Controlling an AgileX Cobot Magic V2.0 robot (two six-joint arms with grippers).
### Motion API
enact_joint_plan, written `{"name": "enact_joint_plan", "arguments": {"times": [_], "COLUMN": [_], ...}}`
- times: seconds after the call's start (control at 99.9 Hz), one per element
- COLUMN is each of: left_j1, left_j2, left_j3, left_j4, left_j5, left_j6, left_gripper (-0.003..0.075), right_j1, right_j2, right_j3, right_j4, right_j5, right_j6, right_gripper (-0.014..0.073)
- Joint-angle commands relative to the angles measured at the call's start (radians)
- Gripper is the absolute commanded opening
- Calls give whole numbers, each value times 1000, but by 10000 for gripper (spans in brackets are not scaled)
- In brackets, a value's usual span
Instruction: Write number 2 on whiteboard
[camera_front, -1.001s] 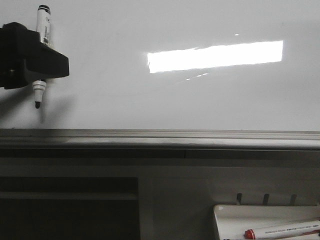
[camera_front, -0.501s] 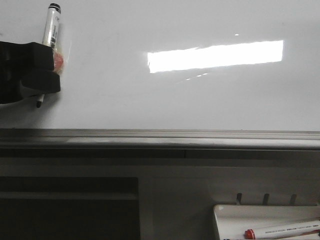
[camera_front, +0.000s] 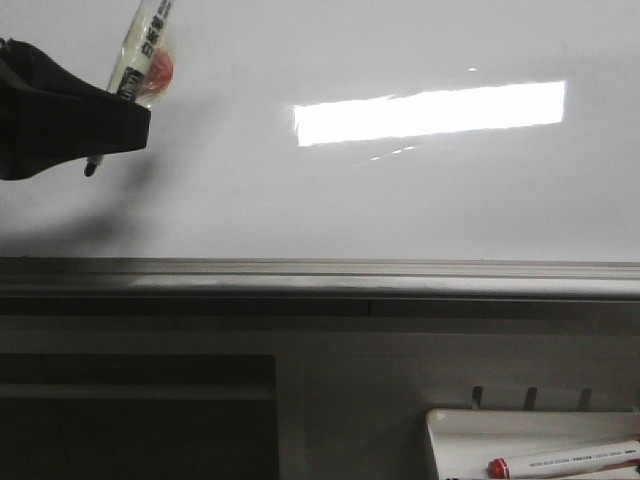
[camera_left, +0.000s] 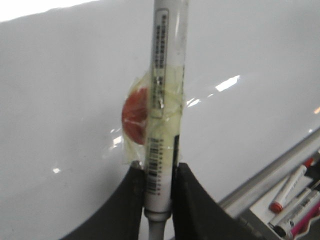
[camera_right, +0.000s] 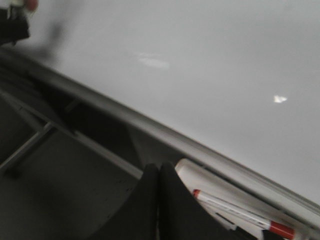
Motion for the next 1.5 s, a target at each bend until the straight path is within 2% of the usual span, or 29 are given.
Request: {"name": "enact_joint_plan", "arguments": {"times": [0.0, 0.08, 0.15, 0.23, 0.27, 0.3, 0.541, 0.641, 0.811, 1.302, 1.492], "left_j1": [-22, -37, -51, -67, -75, -80, -157, -175, -179, -179, -179], "left_j2": [-79, -138, -185, -229, -243, -249, -216, -190, -150, -87, -87], "left_j3": [-27, -27, -27, -27, -25, -23, -20, -20, -20, -22, -22], "left_j4": [117, 217, 301, 363, 393, 403, 550, 551, 592, 610, 610], "left_j5": [24, 133, 219, 292, 310, 313, 276, 259, 135, 68, 66], "left_j6": [-6, -6, -6, -6, -6, -6, -6, -6, -6, -6, -6], "left_gripper": [-20, -20, -20, -20, -20, -20, -20, -20, -20, -20, -20], "right_j1": [95, 181, 245, 303, 326, 340, 439, 450, 450, 491, 491], "right_j2": [72, 147, 205, 258, 284, 295, 379, 394, 415, 483, 483], "right_j3": [-49, -74, -104, -141, -159, -170, -230, -247, -261, -273, -273], "right_j4": [20, 20, 20, 20, 20, 20, 20, 20, 20, 20, 20], "right_j5": [-80, -104, -129, -171, -176, -176, -259, -275, -292, -333, -333], "right_j6": [-18, -29, -52, -54, -60, -77, -146, -158, -170, -176, -176], "right_gripper": [-51, 24, 178, 401, 469, 485, 449, 449, 449, 448, 328]}}
